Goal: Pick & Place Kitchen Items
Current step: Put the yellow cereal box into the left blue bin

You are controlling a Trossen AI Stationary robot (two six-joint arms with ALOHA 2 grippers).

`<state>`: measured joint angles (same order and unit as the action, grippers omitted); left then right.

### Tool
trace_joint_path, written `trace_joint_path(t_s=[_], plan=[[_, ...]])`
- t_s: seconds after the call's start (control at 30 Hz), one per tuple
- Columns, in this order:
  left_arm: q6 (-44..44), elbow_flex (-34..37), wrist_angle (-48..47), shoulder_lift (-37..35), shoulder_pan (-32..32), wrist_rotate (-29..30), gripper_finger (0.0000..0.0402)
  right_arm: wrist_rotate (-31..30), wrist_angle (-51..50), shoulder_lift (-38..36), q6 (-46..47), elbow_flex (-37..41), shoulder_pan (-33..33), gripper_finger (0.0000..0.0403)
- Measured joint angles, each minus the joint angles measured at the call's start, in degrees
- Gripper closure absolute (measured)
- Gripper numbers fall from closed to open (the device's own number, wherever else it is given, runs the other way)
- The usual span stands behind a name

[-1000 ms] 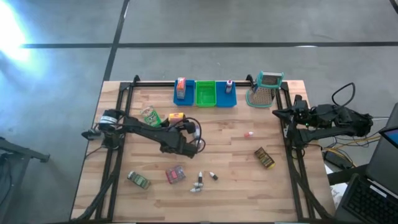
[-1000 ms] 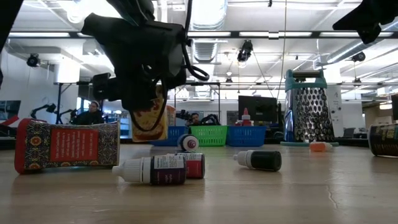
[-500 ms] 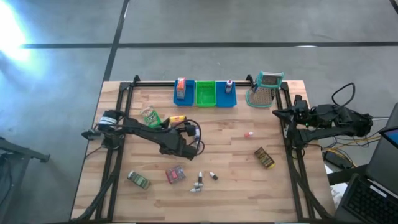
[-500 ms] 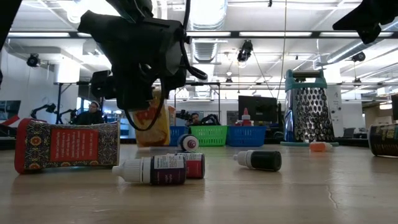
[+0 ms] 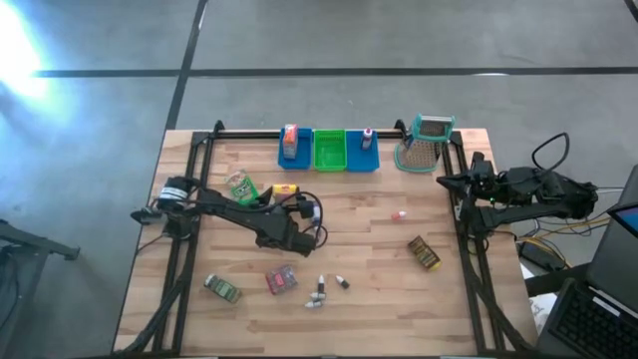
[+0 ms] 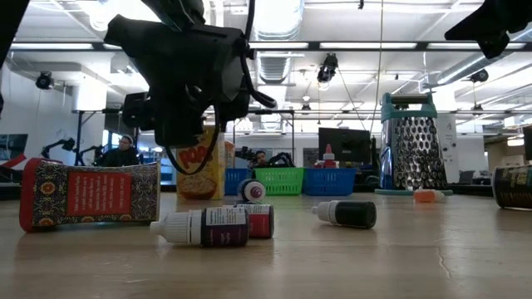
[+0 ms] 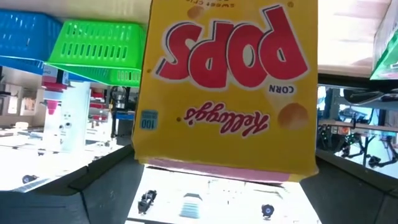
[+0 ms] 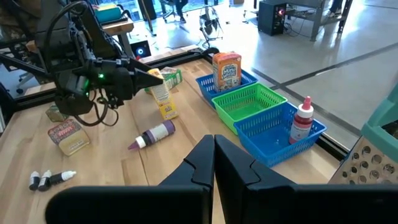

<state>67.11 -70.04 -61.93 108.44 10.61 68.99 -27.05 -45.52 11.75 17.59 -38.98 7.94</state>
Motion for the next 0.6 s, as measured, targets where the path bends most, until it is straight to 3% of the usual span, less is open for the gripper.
trace_joint_path(t_s=[0.6], plan=[[3.8,-0.1,0.0,0.0,0.0,4.5,0.0002,0.0,0.0,0.0,0.0,0.0,0.0,0.0394]])
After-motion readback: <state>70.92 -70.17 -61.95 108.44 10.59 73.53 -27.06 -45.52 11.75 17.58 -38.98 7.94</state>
